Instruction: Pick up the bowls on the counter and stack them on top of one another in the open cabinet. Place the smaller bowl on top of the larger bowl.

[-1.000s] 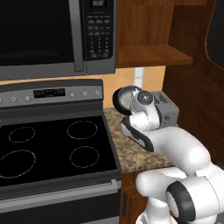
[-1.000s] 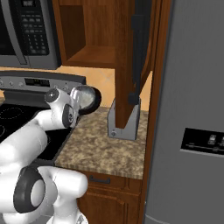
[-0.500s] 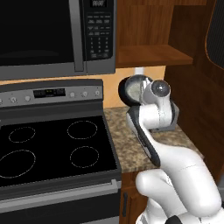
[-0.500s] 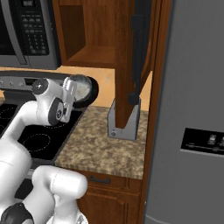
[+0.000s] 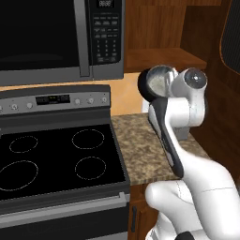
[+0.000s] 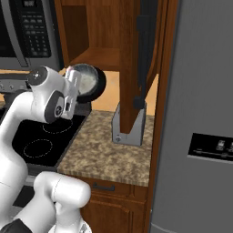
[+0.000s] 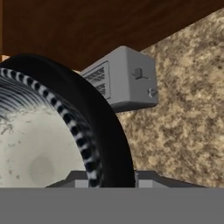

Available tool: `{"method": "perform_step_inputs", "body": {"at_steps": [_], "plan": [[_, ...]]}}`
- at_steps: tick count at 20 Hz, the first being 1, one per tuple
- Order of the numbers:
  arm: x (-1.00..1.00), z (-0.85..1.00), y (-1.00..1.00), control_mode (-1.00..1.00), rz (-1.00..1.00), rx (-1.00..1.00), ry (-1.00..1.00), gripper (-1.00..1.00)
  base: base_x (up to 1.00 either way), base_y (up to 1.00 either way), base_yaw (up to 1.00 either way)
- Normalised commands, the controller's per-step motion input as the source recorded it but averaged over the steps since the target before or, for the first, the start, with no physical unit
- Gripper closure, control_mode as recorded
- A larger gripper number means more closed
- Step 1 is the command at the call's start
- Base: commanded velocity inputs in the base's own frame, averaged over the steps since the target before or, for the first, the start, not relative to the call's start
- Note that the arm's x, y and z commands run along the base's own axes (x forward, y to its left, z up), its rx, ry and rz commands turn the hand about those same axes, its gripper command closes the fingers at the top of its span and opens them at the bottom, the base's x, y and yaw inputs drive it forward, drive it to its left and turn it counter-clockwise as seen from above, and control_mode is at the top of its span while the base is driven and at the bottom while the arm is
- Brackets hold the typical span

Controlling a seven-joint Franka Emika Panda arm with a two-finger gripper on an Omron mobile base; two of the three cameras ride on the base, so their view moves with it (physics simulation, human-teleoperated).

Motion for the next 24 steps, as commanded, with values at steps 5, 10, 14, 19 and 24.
{"method": "perform_step_inputs", "body": {"at_steps": [5,10,14,19,24], "plan": [[-0.05,0.61,-0.31,-1.00,0.00,0.04,0.00,1.00,0.00,0.00,0.00],[0.00,0.47,-0.30,-1.00,0.00,0.04,-0.08,1.00,0.00,0.00,0.00],[0.00,0.49,-0.28,-1.00,-0.01,0.01,-0.12,1.00,0.00,0.00,0.00],[0.07,0.36,-0.23,-1.00,0.00,0.00,-0.05,1.00,0.00,0.00,0.00],[0.24,0.22,-0.19,-1.00,0.00,0.01,-0.14,1.00,0.00,0.00,0.00]]}}
